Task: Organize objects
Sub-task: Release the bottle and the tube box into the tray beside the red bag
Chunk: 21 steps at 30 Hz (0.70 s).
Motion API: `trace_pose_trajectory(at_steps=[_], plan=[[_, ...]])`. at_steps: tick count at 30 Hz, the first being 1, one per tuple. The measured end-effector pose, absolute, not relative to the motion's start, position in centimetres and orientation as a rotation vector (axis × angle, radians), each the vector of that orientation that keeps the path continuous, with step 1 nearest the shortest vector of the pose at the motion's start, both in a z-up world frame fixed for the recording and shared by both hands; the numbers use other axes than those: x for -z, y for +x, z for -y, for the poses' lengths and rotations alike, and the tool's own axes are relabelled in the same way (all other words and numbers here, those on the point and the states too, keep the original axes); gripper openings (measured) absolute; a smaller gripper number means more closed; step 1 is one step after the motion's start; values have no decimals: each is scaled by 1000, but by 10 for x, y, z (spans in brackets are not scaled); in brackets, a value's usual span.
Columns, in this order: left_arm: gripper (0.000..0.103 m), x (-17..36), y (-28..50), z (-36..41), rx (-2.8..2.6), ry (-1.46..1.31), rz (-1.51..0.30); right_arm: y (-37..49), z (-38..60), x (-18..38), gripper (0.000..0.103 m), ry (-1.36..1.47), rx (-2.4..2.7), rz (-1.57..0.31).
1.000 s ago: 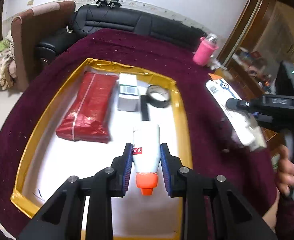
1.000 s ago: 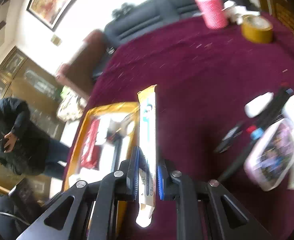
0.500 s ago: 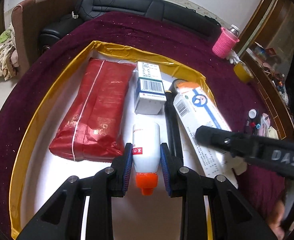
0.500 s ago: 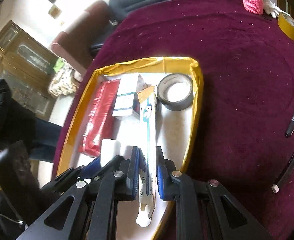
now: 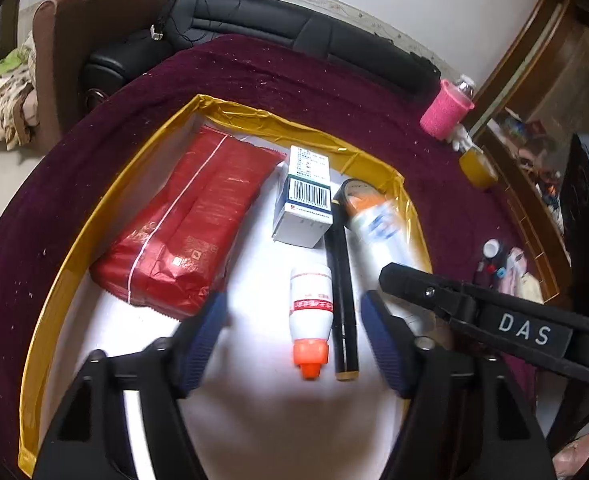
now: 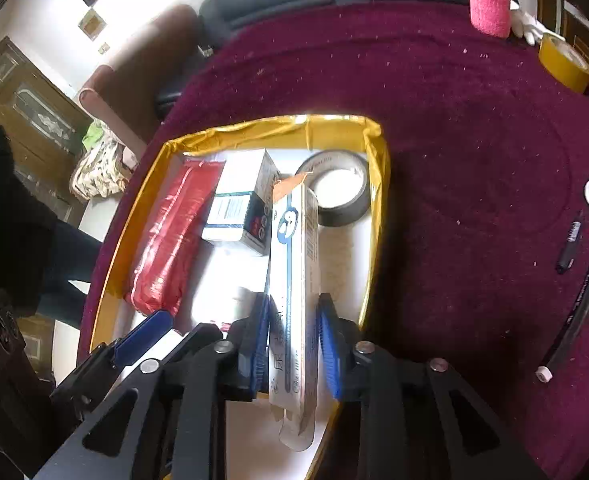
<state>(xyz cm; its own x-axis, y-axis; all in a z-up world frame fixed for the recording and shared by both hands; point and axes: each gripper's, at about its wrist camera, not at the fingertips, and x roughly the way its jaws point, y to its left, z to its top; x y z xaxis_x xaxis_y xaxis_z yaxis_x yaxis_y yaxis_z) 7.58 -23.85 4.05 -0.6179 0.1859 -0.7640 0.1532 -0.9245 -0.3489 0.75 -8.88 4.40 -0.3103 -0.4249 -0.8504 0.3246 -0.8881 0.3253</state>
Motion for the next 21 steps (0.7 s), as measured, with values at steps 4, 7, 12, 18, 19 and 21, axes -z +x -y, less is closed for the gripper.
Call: trace_pose_trajectory(at_steps=[4, 7, 12, 18, 19, 21], plan=[[76, -49, 83, 238, -2720, -1330, 659, 13, 77, -60, 52, 1411, 2260, 131], [78, -57, 91, 240, -2722, -1305, 696, 18, 56, -75, 58, 1347, 2287, 157], [83, -82, 109, 227, -2726, -1214, 667, 28, -3, -102, 74, 1219, 2400, 178], [94, -114, 114, 158, -2651, -1087, 412, 37, -111, -114, 83, 1136, 2618, 212], [94, -114, 112, 147, -2632, -1087, 382, 37, -124, -113, 84, 1136, 2639, 219], [94, -111, 103, 117, -2582, -1110, 306, 38, -155, -109, 85, 1147, 2683, 243]])
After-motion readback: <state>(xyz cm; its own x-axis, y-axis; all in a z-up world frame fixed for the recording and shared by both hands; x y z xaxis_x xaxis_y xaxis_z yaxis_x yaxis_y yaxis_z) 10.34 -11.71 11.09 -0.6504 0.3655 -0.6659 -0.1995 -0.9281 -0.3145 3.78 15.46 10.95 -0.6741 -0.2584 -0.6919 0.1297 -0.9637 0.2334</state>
